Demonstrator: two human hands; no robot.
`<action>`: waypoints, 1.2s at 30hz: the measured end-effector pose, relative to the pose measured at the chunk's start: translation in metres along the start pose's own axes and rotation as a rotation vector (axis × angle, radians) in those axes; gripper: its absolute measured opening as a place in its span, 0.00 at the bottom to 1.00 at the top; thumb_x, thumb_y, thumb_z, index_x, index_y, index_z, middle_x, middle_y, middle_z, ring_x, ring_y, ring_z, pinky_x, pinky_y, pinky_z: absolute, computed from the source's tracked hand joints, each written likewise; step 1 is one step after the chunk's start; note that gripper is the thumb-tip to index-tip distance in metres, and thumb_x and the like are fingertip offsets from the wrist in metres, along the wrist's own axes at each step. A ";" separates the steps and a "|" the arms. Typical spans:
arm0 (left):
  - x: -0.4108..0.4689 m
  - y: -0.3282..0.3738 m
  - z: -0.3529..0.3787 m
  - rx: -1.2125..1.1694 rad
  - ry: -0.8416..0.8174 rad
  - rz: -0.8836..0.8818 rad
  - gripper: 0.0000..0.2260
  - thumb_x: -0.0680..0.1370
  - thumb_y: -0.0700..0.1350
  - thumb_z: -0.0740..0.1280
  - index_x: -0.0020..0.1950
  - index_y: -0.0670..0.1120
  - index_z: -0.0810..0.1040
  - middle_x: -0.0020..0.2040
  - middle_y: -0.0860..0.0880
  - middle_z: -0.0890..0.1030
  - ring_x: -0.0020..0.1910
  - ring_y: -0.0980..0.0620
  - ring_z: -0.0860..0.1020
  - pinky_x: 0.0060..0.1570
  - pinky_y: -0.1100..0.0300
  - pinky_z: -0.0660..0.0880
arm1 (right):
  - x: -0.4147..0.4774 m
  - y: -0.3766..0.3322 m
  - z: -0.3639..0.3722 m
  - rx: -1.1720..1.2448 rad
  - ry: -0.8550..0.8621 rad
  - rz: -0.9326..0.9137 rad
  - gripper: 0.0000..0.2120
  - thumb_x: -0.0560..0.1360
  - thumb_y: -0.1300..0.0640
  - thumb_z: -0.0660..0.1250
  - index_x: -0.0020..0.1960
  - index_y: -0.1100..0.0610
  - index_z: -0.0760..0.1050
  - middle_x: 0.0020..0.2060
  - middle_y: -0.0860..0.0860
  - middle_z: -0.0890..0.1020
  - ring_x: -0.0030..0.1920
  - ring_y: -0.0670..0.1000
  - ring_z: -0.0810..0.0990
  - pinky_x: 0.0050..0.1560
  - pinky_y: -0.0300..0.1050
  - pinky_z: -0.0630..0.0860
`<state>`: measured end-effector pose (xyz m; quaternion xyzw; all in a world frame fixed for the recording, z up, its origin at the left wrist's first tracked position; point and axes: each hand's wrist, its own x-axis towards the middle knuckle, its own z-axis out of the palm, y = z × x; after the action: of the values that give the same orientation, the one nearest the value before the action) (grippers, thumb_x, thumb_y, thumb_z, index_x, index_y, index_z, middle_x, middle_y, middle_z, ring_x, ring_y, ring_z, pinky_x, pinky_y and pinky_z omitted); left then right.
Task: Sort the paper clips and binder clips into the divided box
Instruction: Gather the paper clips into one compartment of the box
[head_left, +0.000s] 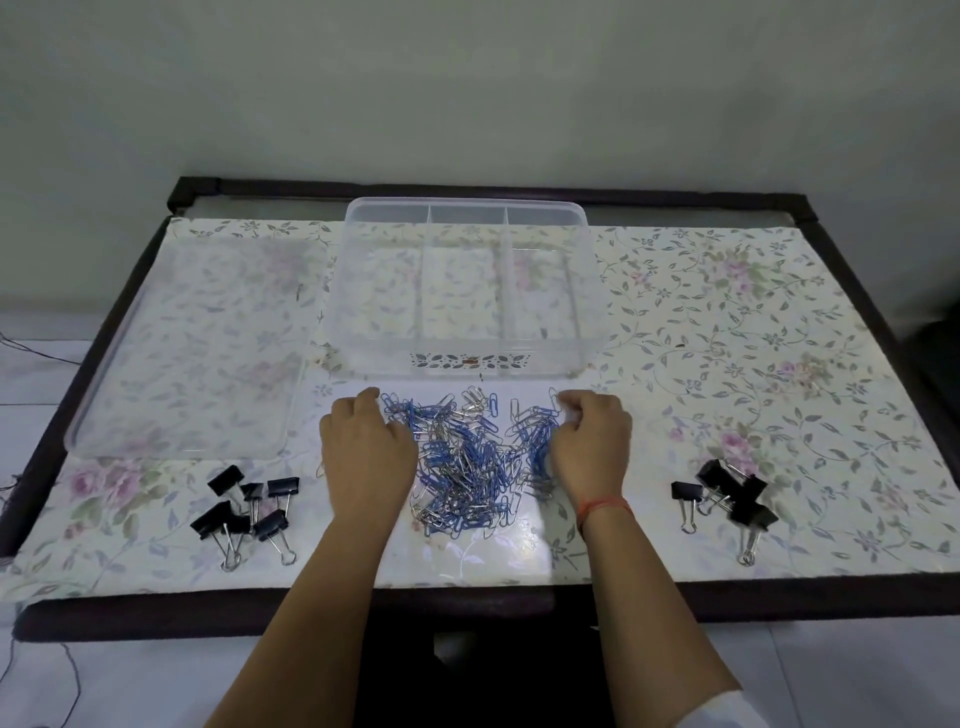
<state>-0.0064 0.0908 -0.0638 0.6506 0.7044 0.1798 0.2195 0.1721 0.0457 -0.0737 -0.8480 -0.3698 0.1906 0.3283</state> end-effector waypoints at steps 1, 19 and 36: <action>0.003 0.003 0.002 -0.014 -0.011 0.007 0.18 0.74 0.35 0.60 0.64 0.36 0.73 0.58 0.35 0.75 0.57 0.37 0.71 0.59 0.50 0.65 | -0.001 -0.004 0.003 0.014 -0.061 -0.034 0.19 0.69 0.72 0.57 0.52 0.60 0.81 0.52 0.59 0.80 0.56 0.59 0.75 0.58 0.47 0.73; 0.011 0.012 0.014 -0.115 -0.022 0.128 0.22 0.70 0.29 0.58 0.62 0.38 0.75 0.61 0.39 0.74 0.60 0.41 0.71 0.58 0.58 0.65 | 0.003 -0.033 0.039 0.011 -0.208 -0.283 0.15 0.72 0.69 0.58 0.52 0.59 0.80 0.52 0.56 0.79 0.57 0.55 0.72 0.55 0.41 0.68; -0.015 -0.002 -0.020 -0.173 -0.088 0.201 0.18 0.70 0.29 0.58 0.51 0.43 0.81 0.54 0.46 0.82 0.51 0.49 0.77 0.50 0.60 0.70 | -0.020 -0.032 -0.009 -0.177 -0.307 -0.330 0.12 0.70 0.67 0.62 0.49 0.58 0.80 0.49 0.55 0.79 0.53 0.55 0.74 0.49 0.44 0.72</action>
<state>-0.0184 0.0759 -0.0471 0.7037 0.6074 0.2321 0.2863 0.1478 0.0430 -0.0435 -0.7628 -0.5639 0.2280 0.2196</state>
